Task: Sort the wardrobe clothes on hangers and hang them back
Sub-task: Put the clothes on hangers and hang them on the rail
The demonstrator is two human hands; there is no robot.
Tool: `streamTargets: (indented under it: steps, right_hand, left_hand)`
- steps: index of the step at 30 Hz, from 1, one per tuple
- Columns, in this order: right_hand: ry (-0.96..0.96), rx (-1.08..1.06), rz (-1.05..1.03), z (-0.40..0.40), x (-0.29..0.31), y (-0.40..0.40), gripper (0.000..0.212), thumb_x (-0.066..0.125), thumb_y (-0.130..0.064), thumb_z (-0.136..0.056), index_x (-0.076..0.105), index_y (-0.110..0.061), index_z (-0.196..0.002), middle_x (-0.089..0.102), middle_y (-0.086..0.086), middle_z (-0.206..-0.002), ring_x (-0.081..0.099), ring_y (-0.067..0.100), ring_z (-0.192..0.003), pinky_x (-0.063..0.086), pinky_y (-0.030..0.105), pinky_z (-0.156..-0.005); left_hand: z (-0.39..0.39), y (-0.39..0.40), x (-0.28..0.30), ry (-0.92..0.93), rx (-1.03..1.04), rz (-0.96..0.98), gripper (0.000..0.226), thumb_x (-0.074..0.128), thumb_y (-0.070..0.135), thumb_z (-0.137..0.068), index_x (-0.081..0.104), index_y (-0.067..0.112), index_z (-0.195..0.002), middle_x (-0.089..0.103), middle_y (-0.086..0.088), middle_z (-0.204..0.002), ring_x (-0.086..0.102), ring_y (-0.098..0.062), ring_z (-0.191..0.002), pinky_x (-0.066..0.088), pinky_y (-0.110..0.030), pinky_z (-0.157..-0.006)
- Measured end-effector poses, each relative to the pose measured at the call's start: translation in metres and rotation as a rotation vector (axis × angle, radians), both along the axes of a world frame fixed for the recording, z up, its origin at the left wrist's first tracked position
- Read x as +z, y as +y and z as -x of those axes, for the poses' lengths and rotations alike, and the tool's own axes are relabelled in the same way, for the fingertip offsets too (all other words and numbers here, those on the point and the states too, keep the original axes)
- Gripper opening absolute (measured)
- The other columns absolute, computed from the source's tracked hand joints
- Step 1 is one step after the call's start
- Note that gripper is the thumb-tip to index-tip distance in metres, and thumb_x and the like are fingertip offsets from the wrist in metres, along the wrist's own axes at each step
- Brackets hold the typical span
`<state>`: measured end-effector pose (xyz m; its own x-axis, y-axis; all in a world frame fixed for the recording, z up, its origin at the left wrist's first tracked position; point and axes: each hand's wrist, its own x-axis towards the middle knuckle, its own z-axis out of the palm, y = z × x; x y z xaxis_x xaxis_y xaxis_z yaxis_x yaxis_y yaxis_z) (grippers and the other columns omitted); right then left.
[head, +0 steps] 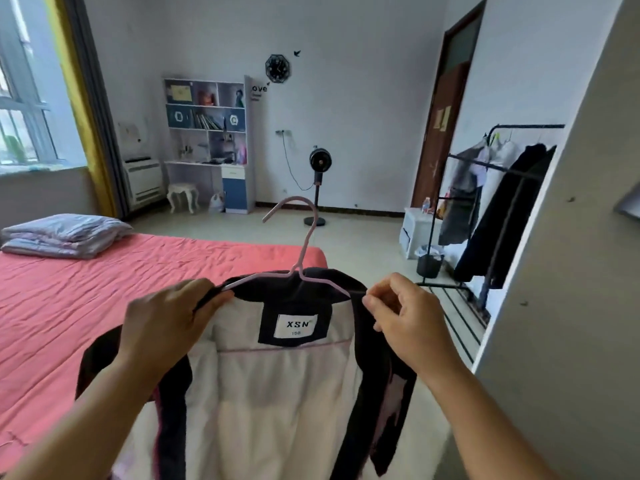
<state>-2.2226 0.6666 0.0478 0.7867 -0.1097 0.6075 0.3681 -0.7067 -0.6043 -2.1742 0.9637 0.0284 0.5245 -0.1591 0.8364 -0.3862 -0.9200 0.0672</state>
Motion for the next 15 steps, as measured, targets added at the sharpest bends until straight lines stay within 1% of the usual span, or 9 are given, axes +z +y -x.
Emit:
streamTargets:
  steps: [1,3,4,6,8,9,10,12,15]
  right_hand:
    - [-0.035,0.014,-0.015,0.005,0.002,-0.013,0.013,0.061,-0.005,-0.087,0.065,-0.018,-0.086,0.063,-0.014,-0.077,0.061,0.003,-0.074,0.051,0.015,-0.068]
    - [-0.017,0.017,0.087,0.011,0.004,-0.048,0.037,0.056,0.006,-0.084,0.065,-0.022,-0.108,0.059,-0.020,-0.099,0.054,-0.004,-0.096,0.044,0.011,-0.087]
    - [0.046,0.060,0.153,0.015,0.006,-0.063,0.047,0.057,0.005,-0.084,0.061,-0.025,-0.120,0.054,-0.024,-0.109,0.048,-0.006,-0.106,0.037,0.010,-0.096]
    - [0.188,0.155,0.245,0.022,0.009,-0.090,0.055,0.066,-0.010,-0.085,0.050,-0.033,-0.133,0.048,-0.030,-0.121,0.043,-0.007,-0.116,0.029,0.014,-0.105]
    - [0.214,0.196,0.281,0.026,0.009,-0.108,0.044,0.067,-0.023,-0.086,0.056,-0.034,-0.127,0.058,-0.027,-0.115,0.055,-0.005,-0.106,0.041,0.020,-0.098]
    - [0.186,0.201,0.287,0.027,0.009,-0.114,0.030,0.066,-0.027,-0.087,0.064,-0.032,-0.117,0.067,-0.022,-0.104,0.062,-0.002,-0.095,0.049,0.025,-0.088]
    - [0.158,0.194,0.287,0.031,0.008,-0.122,0.020,0.063,-0.033,-0.087,0.069,-0.028,-0.106,0.071,-0.015,-0.090,0.065,0.002,-0.082,0.052,0.031,-0.077]
    - [0.091,0.195,0.272,0.039,0.004,-0.133,0.032,0.055,-0.046,-0.084,0.071,-0.020,-0.094,0.068,-0.006,-0.073,0.063,0.009,-0.066,0.050,0.036,-0.064]
    - [0.000,0.203,0.233,0.057,-0.005,-0.150,0.043,0.050,-0.055,-0.085,0.071,-0.018,-0.089,0.066,-0.002,-0.066,0.062,0.013,-0.059,0.048,0.037,-0.057]
  left_hand:
    - [-0.001,-0.005,0.000,-0.005,-0.001,-0.002,0.070,0.015,0.070,-0.090,0.052,0.018,-0.062,0.056,0.002,-0.055,0.057,-0.023,-0.046,0.038,-0.024,-0.045]
    - [0.000,-0.015,0.003,-0.002,-0.020,0.006,0.073,0.015,0.071,-0.089,0.058,0.017,-0.066,0.060,0.001,-0.059,0.060,-0.025,-0.051,0.041,-0.028,-0.045]
    - [0.000,-0.019,0.006,-0.008,-0.030,0.009,0.073,0.017,0.071,-0.089,0.060,0.016,-0.068,0.061,0.001,-0.060,0.061,-0.025,-0.052,0.042,-0.029,-0.046]
    - [0.004,-0.036,0.013,-0.022,-0.073,0.017,0.062,0.028,0.065,-0.089,0.060,0.016,-0.069,0.059,0.001,-0.059,0.059,-0.025,-0.052,0.039,-0.029,-0.047]
    - [0.008,-0.057,0.018,-0.017,-0.115,0.037,0.047,0.038,0.053,-0.087,0.058,0.014,-0.069,0.056,0.001,-0.059,0.058,-0.025,-0.053,0.036,-0.028,-0.049]
    - [0.010,-0.068,0.020,-0.009,-0.131,0.047,0.043,0.040,0.049,-0.086,0.057,0.014,-0.069,0.056,0.001,-0.059,0.057,-0.024,-0.053,0.036,-0.028,-0.050]
    - [0.011,-0.081,0.021,0.002,-0.149,0.055,0.040,0.041,0.047,-0.086,0.057,0.014,-0.069,0.056,0.001,-0.060,0.057,-0.023,-0.053,0.035,-0.028,-0.051]
    - [0.013,-0.101,0.020,0.026,-0.183,0.075,0.039,0.042,0.046,-0.085,0.057,0.014,-0.069,0.053,0.005,-0.060,0.056,-0.022,-0.053,0.034,-0.026,-0.051]
    - [0.016,-0.135,0.016,0.042,-0.252,0.082,0.051,0.039,0.056,-0.088,0.058,0.013,-0.070,0.054,0.006,-0.060,0.056,-0.018,-0.053,0.036,-0.024,-0.050]
